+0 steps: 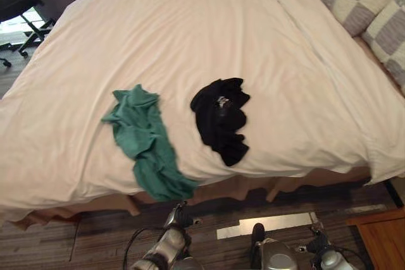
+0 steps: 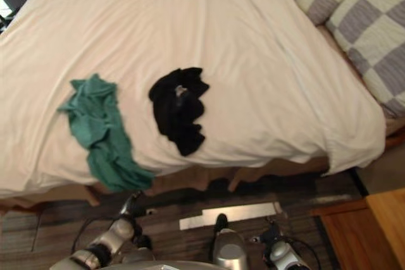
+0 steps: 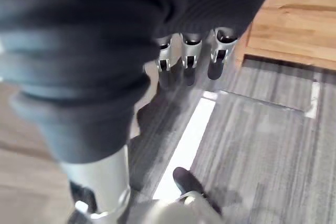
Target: Tidy up the quilt and then pick up the clothes from the bed and put them into the laundry hamper.
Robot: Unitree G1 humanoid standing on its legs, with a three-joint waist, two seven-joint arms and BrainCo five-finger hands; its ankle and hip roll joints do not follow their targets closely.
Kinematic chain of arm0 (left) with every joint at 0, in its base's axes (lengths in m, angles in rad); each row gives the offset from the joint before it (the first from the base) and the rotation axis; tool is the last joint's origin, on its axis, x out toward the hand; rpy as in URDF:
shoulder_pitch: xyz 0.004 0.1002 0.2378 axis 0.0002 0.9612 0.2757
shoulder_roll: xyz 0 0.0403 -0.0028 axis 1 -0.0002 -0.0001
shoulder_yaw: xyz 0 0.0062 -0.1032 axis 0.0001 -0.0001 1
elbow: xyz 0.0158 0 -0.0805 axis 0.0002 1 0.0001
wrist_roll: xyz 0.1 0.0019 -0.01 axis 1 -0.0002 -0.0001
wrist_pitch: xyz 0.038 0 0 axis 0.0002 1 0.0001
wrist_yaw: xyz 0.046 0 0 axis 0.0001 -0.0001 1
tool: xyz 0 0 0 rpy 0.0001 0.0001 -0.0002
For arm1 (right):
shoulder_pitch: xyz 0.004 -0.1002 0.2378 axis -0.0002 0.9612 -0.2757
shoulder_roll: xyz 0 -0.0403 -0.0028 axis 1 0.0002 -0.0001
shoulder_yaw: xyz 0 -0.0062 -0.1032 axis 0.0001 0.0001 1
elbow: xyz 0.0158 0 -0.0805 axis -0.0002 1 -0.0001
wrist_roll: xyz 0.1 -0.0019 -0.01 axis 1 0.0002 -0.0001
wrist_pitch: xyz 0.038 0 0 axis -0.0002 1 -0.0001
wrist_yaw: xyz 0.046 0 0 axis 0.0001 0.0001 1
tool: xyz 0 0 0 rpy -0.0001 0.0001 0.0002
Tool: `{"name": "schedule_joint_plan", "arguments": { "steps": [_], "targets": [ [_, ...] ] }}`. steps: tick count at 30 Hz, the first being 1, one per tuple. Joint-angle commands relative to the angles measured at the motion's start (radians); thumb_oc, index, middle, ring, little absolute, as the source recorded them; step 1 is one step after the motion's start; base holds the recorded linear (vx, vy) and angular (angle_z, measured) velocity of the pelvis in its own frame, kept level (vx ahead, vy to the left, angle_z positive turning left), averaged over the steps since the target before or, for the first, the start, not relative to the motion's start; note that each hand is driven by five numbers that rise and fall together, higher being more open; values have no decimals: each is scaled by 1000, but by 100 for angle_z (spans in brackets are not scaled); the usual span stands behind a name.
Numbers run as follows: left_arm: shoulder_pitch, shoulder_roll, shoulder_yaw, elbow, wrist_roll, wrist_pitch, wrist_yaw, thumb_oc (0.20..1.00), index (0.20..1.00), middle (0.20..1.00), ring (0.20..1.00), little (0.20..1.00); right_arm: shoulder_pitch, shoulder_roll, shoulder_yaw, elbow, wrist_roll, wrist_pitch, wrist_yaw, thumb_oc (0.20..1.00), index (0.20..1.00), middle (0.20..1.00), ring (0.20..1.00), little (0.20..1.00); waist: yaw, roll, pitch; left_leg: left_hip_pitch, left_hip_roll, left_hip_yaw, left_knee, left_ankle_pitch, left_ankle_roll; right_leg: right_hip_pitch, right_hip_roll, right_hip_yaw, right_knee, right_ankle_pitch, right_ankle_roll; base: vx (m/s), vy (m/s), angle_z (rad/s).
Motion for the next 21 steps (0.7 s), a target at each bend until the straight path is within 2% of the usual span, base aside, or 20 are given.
{"name": "schedule_joint_plan", "arguments": {
  "steps": [1, 2, 3, 4, 5, 6, 10, 11, 12, 13, 15, 16, 18, 19, 21],
  "targets": [
    [43, 103, 35, -68, 33, -21, 6, 1000, 1000, 1000, 1000, 1000, -39, 59, 53, -112, -19, -30, 19, 1000, 1000, 1000, 1000, 1000, 13, -28, 20, -19, 3, 15, 24, -102, 6, 37, -186, -11, 40, -26, 148, 4, 330, -53],
    [45, 118, 53, -34, 20, -17, 17, 1000, 1000, 1000, 1000, 1000, -41, 66, 75, -133, -16, -43, 27, 1000, 1000, 1000, 1000, 1000, 6, -35, 21, -19, -11, -5, 8, -99, 15, 20, -94, 56, 55, -64, 137, 19, 216, -21],
    [45, 118, 53, -34, 20, -17, 17, 1000, 1000, 1000, 1000, 1000, -41, 66, 75, -133, -16, -43, 27, 1000, 1000, 1000, 1000, 1000, 6, -35, 19, -21, -10, -4, 8, -98, 15, 18, -93, 56, 53, -62, 137, 56, 172, -9],
    [44, 117, 76, 23, 6, -9, 28, 1000, 1000, 1000, 1000, 1000, -38, 68, 95, -117, -17, -42, 25, 1000, 1000, 1000, 1000, 1000, 4, -41, 23, -23, -31, -29, 11, -96, 23, 28, -8, 132, 17, -99, 125, 19, 62, 18],
    [43, 117, 76, 24, 6, -9, 29, 1000, 1000, 1000, 1000, 1000, -38, 69, 95, -117, -17, -42, 25, 1000, 1000, 1000, 1000, 1000, 5, -41, 21, -26, -30, -29, 11, -95, 23, 27, -7, 132, 14, -96, 124, 53, 77, 36],
    [39, 115, 97, 99, -1, 0, 40, 1000, 1000, 1000, 1000, 1000, -45, 76, 97, -70, -13, -38, 20, 1000, 1000, 1000, 1000, 1000, 10, -47, 20, -31, -55, -48, 14, -98, 29, 61, 15, 158, -43, -112, 99, 28, 11, 45],
    [55, 116, 149, 176, -23, 19, 55, 1000, 1000, 1000, 1000, 1000, -49, 80, 63, 44, -2, -16, 3, 1000, 1000, 1000, 1000, 1000, 19, -48, 6, -48, -63, -60, 20, -88, 28, 82, 18, 183, -102, -97, 97, 47, -46, 49],
    [92, 118, 203, 224, -55, 29, 60, 1000, 1000, 1000, 1000, 1000, -29, 68, -3, 121, 27, -2, -24, 1000, 1000, 1000, 1000, 1000, 25, -48, -8, -33, -63, -62, 14, -86, 25, 118, 7, 166, -128, -95, 99, 83, -34, 11],
    [92, 119, 203, 224, -55, 29, 60, 1000, 1000, 1000, 1000, 1000, -29, 68, -3, 121, 27, -2, -24, 1000, 1000, 1000, 1000, 1000, 25, -47, -10, -36, -62, -62, 14, -85, 25, 116, 8, 166, -129, -93, 98, 161, -65, 9],
    [114, 140, 255, 264, -75, 37, 71, 1000, 1000, 1000, 1000, 1000, -12, 50, -76, 173, 71, 6, -47, 1000, 1000, 1000, 1000, 1000, 24, -46, -29, -27, -62, -62, 2, -81, 21, 142, 4, 154, -159, -87, 103, 106, -41, 10],
    [122, 154, 279, 281, -86, 41, 78, 1000, 1000, 1000, 1000, 1000, -6, 41, -105, 192, 88, 10, -56, 1000, 1000, 1000, 1000, 1000, 21, -46, -34, -20, -61, -62, -5, -78, 19, 154, 2, 147, -170, -83, 105, 92, -32, 15],
    [138, 196, 338, 309, -112, 50, 99, 1000, 1000, 1000, 1000, 1000, 13, 9, -170, 210, 126, 9, -70, 1000, 1000, 1000, 1000, 1000, 16, -44, -42, -9, -60, -60, -14, -73, 14, 170, -4, 135, -177, -78, 109, 48, -13, 9],
    [143, 226, 372, 315, -128, 50, 110, 1000, 1000, 1000, 1000, 1000, 23, -15, -207, 204, 151, 3, -82, 1000, 1000, 1000, 1000, 1000, 14, -44, -46, -4, -60, -60, -18, -71, 12, 176, -5, 131, -179, -76, 111, 52, -11, 8],
    [146, 293, 431, 309, -162, 41, 136, 1000, 1000, 1000, 1000, 1000, 38, -63, -262, 172, 197, -15, -100, 1000, 1000, 1000, 1000, 1000, 8, -43, -48, 5, -59, -60, -22, -68, 9, 184, -7, 125, -178, -74, 116, 37, -3, 4],
    [151, 322, 458, 302, -180, 38, 149, 1000, 1000, 1000, 1000, 1000, 47, -85, -283, 132, 212, -23, -108, 1000, 1000, 1000, 1000, 1000, 6, -43, -48, 10, -59, -59, -24, -69, 8, 188, -8, 123, -179, -74, 118, 0, 0, 0]
  ]
}}
